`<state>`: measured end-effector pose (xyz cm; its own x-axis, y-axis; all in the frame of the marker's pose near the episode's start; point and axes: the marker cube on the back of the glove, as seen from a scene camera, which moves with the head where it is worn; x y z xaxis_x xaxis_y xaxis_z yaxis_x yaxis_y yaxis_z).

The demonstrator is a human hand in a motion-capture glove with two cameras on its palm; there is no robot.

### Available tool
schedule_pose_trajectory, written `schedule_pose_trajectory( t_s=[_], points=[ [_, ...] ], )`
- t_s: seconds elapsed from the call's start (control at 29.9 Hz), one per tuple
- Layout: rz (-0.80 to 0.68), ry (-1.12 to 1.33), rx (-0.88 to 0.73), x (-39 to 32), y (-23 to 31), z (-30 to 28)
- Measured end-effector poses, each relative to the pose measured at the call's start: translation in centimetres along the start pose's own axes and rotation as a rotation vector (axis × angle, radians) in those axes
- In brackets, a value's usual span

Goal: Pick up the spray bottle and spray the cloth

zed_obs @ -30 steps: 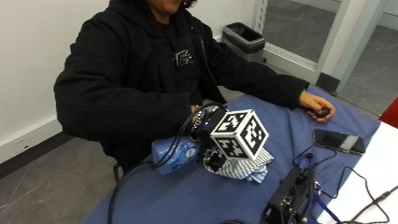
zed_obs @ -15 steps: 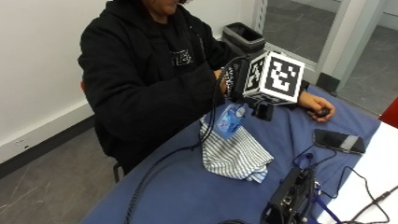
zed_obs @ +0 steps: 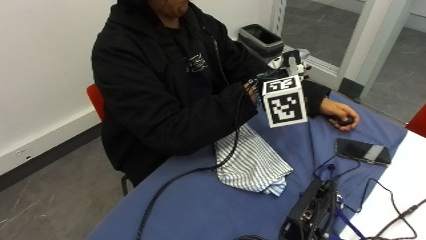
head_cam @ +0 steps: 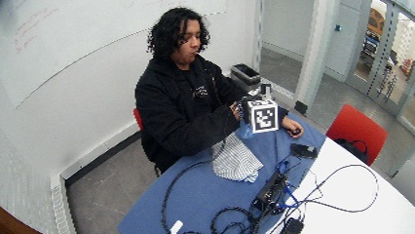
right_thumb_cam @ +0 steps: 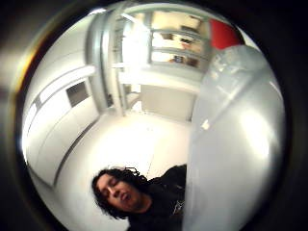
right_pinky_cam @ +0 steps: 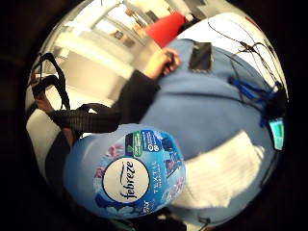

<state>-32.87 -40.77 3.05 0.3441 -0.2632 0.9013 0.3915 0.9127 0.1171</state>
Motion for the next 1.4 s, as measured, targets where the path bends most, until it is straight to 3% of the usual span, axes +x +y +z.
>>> schedule_pose_trajectory(
  t_s=[0.33, 0.6, 0.77, 0.94, 1.24, 1.4],
  points=[
    [-0.129, -0.071, 0.138, 4.8, -3.3, 3.8],
    [-0.117, -0.078, 0.059, 5.8, 0.8, 5.9],
    [-0.178, -0.049, 0.149, 6.1, -2.2, 5.2],
    [-0.155, -0.045, 0.137, 5.9, 1.4, 5.9],
    [-0.152, -0.064, 0.131, 6.0, 1.7, 5.9],
    [-0.066, -0.121, 0.035, 6.0, 1.9, 5.9]
  ],
)
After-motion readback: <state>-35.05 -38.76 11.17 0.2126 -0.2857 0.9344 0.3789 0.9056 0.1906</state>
